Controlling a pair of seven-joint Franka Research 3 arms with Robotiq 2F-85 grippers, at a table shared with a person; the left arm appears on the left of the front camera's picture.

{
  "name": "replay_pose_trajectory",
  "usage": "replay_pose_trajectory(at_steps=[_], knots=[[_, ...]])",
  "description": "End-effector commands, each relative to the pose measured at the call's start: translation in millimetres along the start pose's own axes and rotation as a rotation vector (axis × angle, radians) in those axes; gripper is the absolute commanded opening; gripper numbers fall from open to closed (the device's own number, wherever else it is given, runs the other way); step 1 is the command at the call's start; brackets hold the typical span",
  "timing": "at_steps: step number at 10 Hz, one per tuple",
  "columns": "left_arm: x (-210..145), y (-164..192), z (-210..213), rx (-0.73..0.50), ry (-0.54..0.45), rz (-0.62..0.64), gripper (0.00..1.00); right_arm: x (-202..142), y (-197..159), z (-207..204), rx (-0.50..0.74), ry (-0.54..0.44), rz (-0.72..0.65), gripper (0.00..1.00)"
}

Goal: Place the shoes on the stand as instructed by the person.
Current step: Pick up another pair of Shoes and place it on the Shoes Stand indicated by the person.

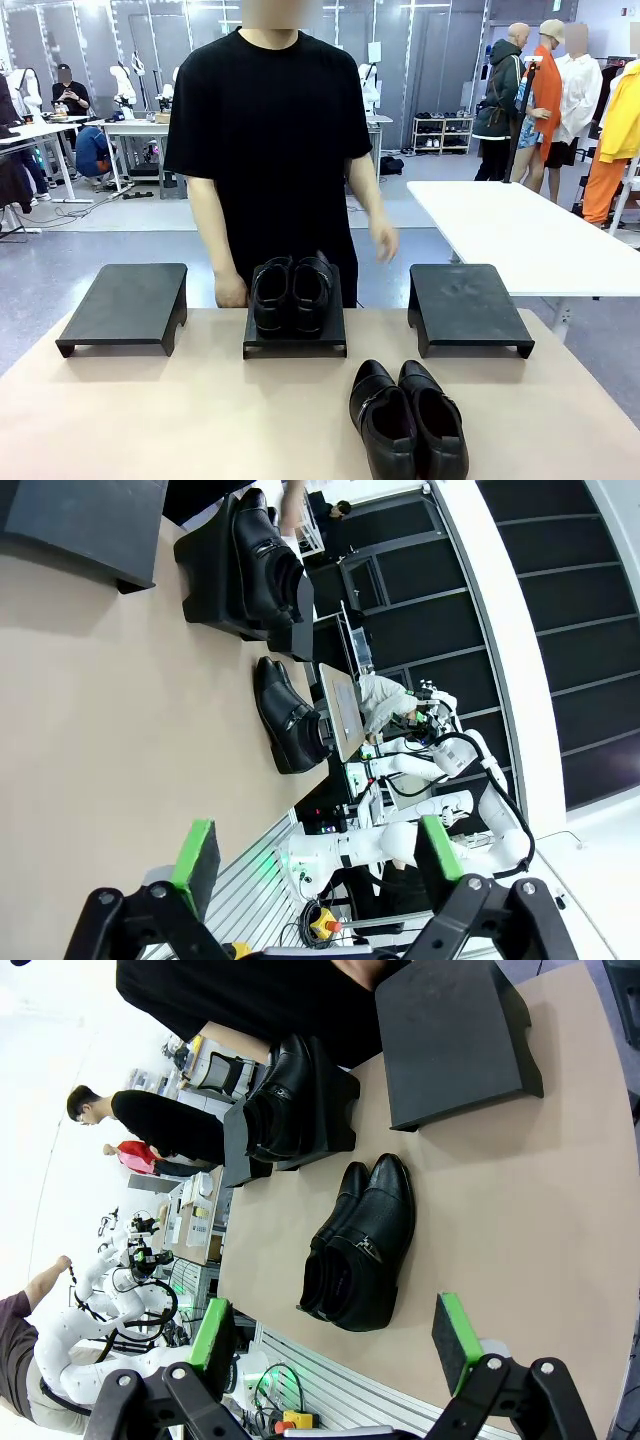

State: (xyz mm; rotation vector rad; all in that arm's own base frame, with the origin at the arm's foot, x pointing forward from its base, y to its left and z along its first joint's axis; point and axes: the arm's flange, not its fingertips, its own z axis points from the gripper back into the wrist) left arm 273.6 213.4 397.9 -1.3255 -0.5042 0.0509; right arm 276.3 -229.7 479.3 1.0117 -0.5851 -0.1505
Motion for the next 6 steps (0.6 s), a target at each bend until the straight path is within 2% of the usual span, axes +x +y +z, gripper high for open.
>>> replay_pose_trajectory(at_steps=[1, 6], knots=[[-0.2, -3.3, 3.0, -0.008, 0.014, -0.014, 1.00, 0.5, 0.8, 1.2, 0.015, -0.008, 0.016, 1.00], [-0.2, -3.3, 3.0, -0.008, 0.014, -0.014, 1.00, 0.5, 0.8, 1.2, 0.015, -0.008, 0.016, 1.00]])
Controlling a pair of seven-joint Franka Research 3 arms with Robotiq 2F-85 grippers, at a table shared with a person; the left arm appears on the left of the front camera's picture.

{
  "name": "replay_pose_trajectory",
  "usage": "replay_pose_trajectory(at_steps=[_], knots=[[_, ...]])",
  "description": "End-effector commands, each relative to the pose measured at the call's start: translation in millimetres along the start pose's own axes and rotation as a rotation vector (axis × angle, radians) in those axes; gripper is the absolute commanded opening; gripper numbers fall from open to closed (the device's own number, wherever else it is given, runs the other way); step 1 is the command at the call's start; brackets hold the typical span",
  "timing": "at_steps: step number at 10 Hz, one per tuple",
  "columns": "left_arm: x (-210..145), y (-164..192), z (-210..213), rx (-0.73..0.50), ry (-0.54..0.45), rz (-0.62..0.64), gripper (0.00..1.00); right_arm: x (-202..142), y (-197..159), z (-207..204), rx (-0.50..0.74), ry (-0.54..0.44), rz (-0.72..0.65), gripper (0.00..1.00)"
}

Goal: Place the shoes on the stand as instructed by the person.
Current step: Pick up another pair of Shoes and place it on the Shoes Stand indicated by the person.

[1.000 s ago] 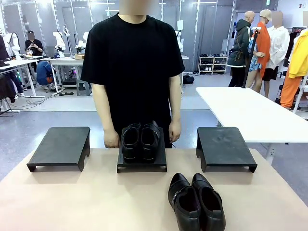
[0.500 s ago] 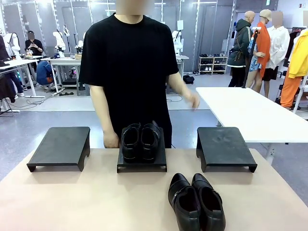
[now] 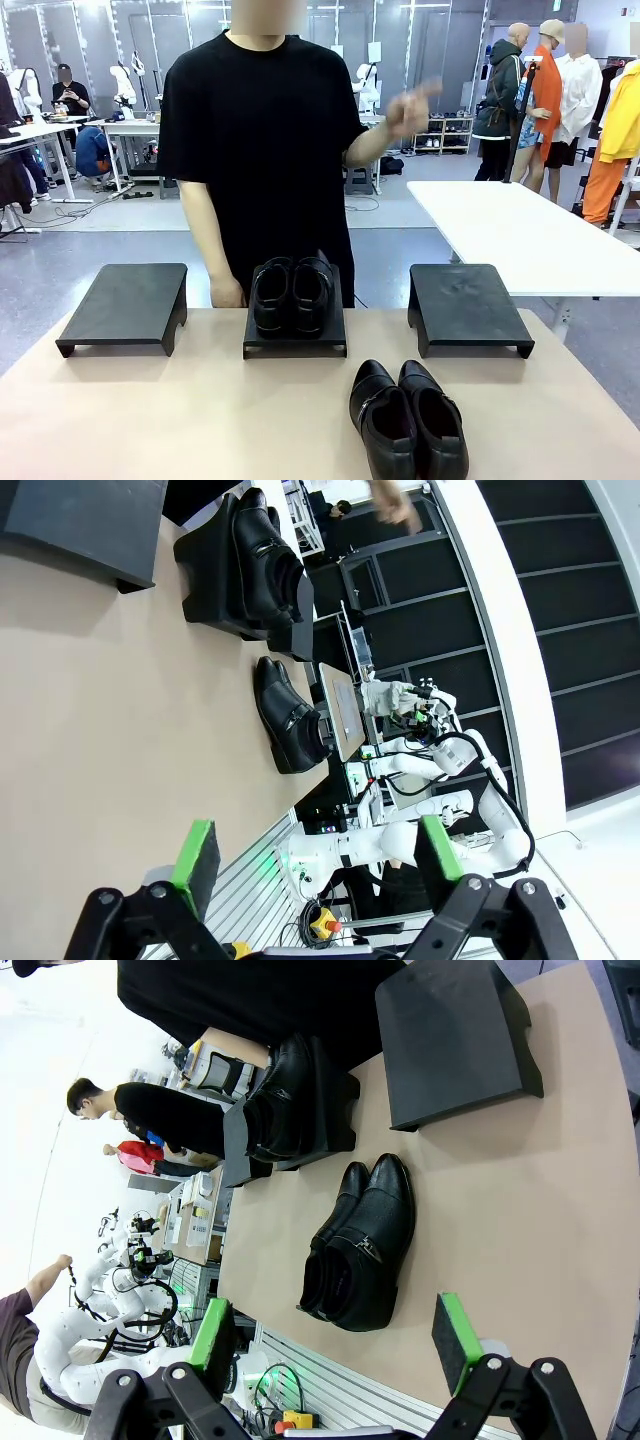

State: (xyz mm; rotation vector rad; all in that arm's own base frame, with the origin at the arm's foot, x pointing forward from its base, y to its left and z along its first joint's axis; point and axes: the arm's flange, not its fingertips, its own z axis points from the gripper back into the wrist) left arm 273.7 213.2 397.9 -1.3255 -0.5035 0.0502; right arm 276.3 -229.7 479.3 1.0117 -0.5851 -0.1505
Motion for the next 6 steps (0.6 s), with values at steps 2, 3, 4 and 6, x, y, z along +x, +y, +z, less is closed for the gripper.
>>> replay_pose_trajectory(at_steps=[2, 3, 4, 6], knots=[[-0.3, -3.2, 3.3, -0.008, 0.013, -0.014, 1.00, 0.5, 0.8, 1.2, 0.015, -0.008, 0.016, 1.00], [-0.3, -3.2, 3.3, -0.008, 0.013, -0.014, 1.00, 0.5, 0.8, 1.2, 0.015, -0.008, 0.016, 1.00], [-0.3, -3.2, 3.3, -0.008, 0.013, -0.014, 1.00, 0.5, 0.8, 1.2, 0.015, -0.008, 0.016, 1.00], [-0.3, -3.2, 3.3, -0.008, 0.013, -0.014, 1.00, 0.5, 0.8, 1.2, 0.015, -0.008, 0.016, 1.00]])
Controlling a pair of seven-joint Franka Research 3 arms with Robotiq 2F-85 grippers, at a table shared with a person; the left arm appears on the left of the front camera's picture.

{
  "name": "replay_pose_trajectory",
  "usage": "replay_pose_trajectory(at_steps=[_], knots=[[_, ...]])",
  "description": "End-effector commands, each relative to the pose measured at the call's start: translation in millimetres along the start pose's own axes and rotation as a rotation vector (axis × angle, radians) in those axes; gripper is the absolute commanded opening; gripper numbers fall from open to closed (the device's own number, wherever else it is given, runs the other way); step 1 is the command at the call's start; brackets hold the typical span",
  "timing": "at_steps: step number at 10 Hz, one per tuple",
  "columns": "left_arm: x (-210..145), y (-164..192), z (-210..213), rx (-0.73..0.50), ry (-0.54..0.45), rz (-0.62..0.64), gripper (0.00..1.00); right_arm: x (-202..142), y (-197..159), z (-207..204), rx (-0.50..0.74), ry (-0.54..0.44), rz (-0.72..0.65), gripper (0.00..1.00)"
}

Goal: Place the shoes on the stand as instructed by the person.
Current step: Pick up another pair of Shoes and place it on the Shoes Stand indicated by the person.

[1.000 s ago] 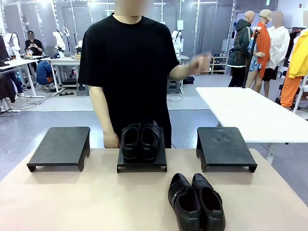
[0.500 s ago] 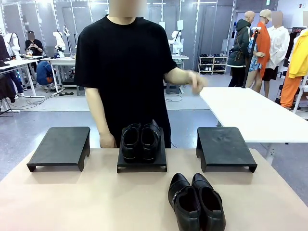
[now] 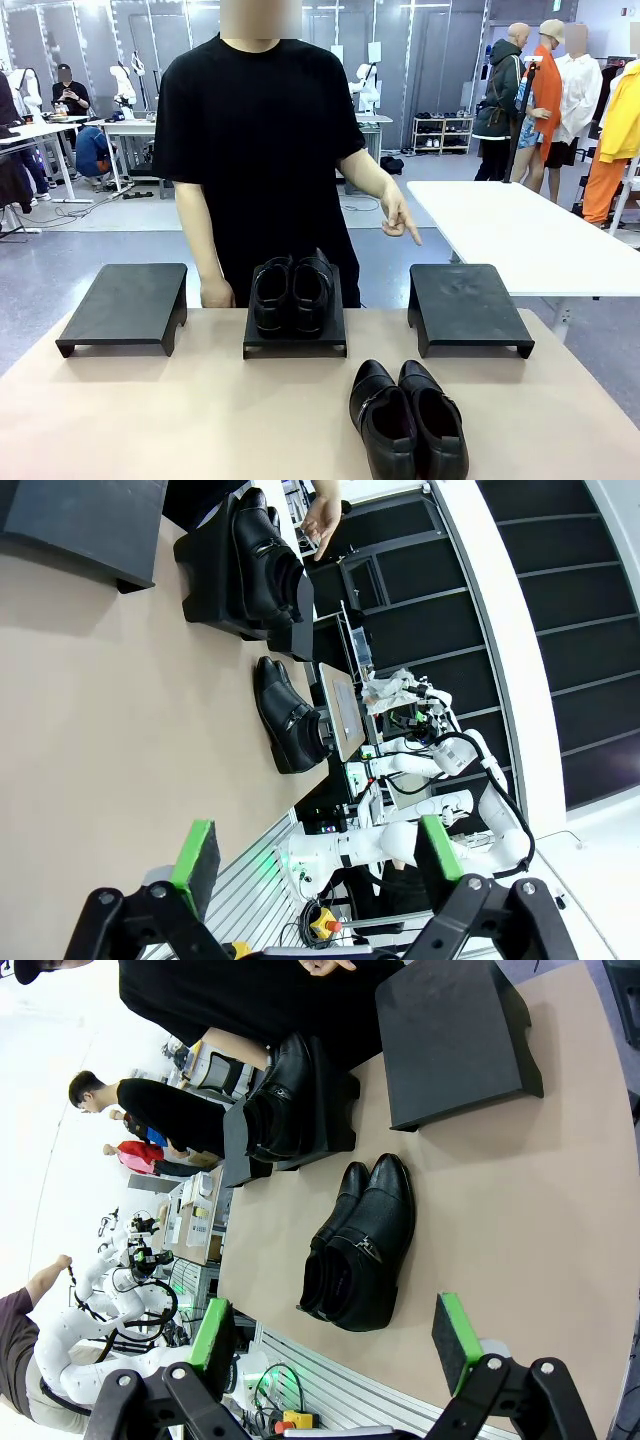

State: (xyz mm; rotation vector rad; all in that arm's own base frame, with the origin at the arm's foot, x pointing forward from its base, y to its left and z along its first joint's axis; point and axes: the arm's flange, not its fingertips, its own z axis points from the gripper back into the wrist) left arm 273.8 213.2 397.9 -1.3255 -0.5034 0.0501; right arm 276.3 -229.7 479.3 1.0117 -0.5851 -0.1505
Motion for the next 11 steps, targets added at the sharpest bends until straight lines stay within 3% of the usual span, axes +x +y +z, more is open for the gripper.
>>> replay_pose_trajectory(at_steps=[1, 6, 11], knots=[[0, -3, 3, -0.008, 0.013, -0.014, 1.00, 1, 1, 1, 0.015, -0.008, 0.016, 1.00], [0, -3, 3, -0.008, 0.013, -0.014, 1.00, 0, 0, 0, 0.000, 0.000, 0.000, 1.00], [0, -3, 3, -0.008, 0.013, -0.014, 1.00, -4, 84, -95, -0.186, 0.128, 0.001, 1.00]])
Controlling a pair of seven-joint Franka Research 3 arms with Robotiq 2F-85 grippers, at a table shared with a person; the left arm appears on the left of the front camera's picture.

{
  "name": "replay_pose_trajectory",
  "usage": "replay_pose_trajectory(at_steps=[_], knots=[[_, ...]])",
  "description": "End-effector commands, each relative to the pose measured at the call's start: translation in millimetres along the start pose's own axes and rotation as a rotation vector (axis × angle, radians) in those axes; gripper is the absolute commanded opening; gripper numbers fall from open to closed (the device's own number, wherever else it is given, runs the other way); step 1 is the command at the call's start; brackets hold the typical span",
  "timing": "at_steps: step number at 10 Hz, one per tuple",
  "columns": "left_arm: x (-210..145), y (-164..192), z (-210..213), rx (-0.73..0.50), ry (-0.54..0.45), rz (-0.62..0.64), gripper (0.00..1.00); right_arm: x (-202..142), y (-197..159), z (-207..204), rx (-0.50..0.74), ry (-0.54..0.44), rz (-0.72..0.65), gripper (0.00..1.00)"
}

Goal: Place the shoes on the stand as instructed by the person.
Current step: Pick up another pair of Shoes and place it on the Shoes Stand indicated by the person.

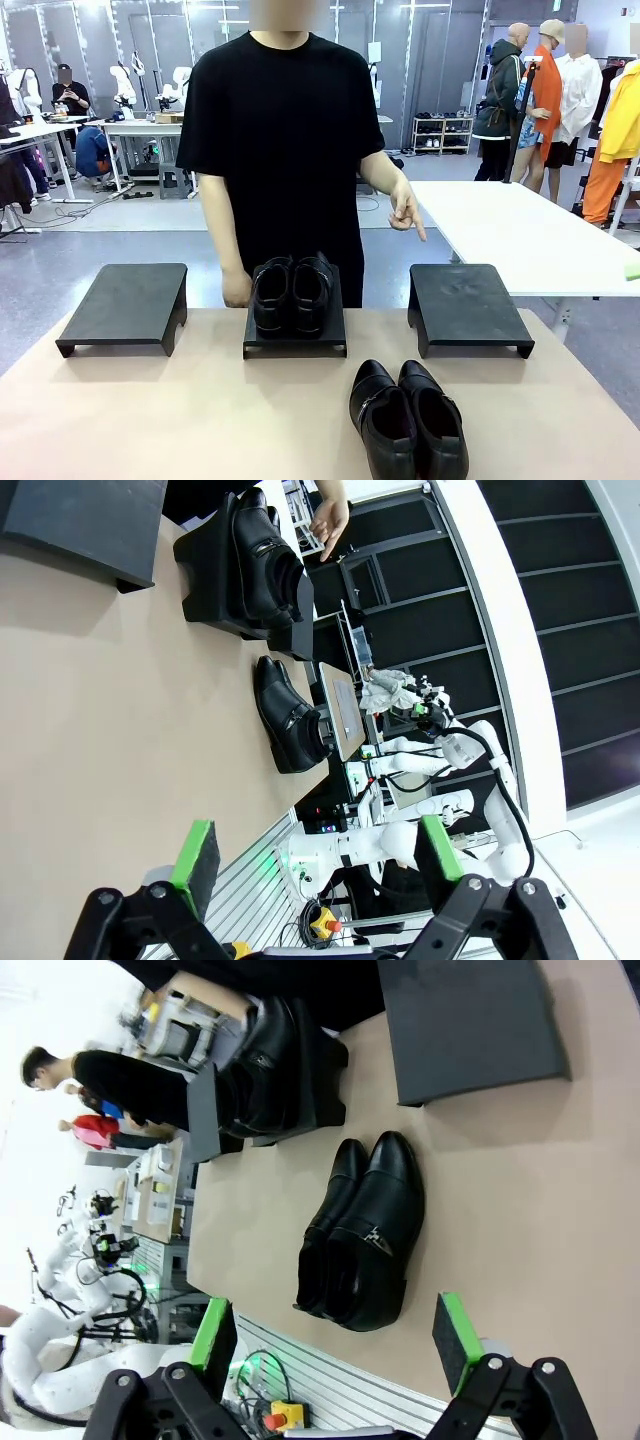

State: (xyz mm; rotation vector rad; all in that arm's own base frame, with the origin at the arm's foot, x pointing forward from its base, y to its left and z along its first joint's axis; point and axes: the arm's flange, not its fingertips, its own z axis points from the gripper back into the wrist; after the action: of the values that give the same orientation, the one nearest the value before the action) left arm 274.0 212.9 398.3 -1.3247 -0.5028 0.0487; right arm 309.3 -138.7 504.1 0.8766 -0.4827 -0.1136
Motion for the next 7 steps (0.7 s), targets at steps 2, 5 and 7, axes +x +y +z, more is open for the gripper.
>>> replay_pose_trajectory(at_steps=[2, 5, 7], knots=[[-1, -3, 4, -0.008, 0.012, -0.013, 1.00, -7, 61, -58, -0.134, 0.116, 0.016, 1.00], [-1, -3, 4, -0.008, 0.012, -0.013, 1.00, -11, 107, -125, -0.248, 0.241, 0.105, 1.00], [-1, -3, 4, -0.008, 0.012, -0.013, 1.00, -22, 126, -168, -0.330, 0.302, 0.129, 1.00]])
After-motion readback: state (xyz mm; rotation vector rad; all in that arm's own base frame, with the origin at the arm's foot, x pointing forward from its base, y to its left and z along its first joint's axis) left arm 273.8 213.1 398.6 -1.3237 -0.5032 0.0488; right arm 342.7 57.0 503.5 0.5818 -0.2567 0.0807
